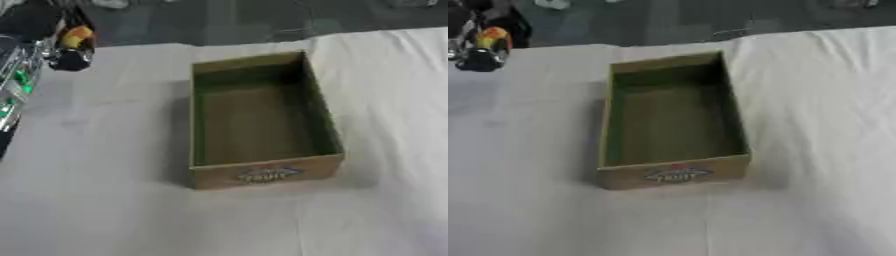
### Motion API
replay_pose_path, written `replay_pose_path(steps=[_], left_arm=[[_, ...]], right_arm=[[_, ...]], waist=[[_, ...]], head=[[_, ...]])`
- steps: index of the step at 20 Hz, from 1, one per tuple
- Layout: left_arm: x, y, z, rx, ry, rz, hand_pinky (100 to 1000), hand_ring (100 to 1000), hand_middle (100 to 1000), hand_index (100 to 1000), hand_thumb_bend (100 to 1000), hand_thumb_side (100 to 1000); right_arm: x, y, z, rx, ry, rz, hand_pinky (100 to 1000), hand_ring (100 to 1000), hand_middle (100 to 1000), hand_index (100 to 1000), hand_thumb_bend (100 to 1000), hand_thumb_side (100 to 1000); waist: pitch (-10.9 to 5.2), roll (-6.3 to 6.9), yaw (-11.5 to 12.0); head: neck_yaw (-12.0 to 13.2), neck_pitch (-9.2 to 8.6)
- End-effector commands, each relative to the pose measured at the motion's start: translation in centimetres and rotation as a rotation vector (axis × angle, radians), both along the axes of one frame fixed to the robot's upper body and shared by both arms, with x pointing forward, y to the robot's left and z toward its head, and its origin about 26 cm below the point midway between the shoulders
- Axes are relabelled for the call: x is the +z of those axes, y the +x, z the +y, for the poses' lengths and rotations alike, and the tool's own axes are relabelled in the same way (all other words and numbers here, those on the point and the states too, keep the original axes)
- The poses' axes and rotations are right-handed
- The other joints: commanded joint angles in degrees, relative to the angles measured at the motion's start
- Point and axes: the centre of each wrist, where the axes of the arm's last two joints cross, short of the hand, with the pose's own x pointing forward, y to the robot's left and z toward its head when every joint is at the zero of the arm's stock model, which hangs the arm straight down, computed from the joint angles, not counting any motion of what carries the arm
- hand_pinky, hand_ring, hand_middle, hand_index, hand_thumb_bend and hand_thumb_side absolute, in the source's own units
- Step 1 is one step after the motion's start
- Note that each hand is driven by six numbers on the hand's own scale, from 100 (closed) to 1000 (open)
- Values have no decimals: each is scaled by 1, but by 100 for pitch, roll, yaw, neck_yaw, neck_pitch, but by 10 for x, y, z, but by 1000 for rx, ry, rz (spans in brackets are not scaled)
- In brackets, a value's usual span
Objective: Pick up objects on the table and place them in the box.
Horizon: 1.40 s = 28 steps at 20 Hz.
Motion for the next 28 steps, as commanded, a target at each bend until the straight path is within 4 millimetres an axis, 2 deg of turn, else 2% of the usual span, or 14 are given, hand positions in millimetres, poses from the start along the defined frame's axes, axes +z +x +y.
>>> replay_pose_path(steps=[1,4,5,10,14,19,24,28], left_arm=[[33,-27,-21,-89,63,-107,102,415,388,545,100,360],[44,-47,-48,-189,98,-154,110,420,399,548,100,363],[46,-52,-57,-217,107,-163,110,421,397,548,100,363],[46,-64,-95,-345,100,-162,105,416,392,547,100,364],[38,-68,-126,-436,72,-160,105,415,392,547,100,364],[27,-74,-162,-508,72,-190,113,420,396,546,100,367],[6,-75,-188,-529,118,-183,123,432,411,549,100,368],[-12,-73,-206,-562,167,-158,132,443,422,559,100,366]], right_arm=[[8,-4,-1,0,-5,-26,728,736,741,848,100,820],[7,-4,-1,2,0,-25,728,735,741,847,100,841],[7,-4,-1,3,2,-26,728,735,740,847,100,819],[8,-4,0,11,7,-28,728,734,740,847,100,820],[9,-3,1,19,13,-28,729,734,740,847,100,820],[10,-3,2,27,19,-31,729,734,740,847,100,819],[12,-2,4,40,22,-37,730,734,741,847,100,821],[13,-1,6,51,19,-38,730,735,741,847,100,823]], waist=[[-211,-32,7],[-301,-44,9],[-330,-47,6],[-445,-56,-11],[-502,-67,-22],[-524,-67,-53],[-505,-57,-102],[-456,-43,-134]], head=[[-15,89],[-3,165],[9,190],[20,304],[-43,422],[-35,485],[25,710],[105,666]])
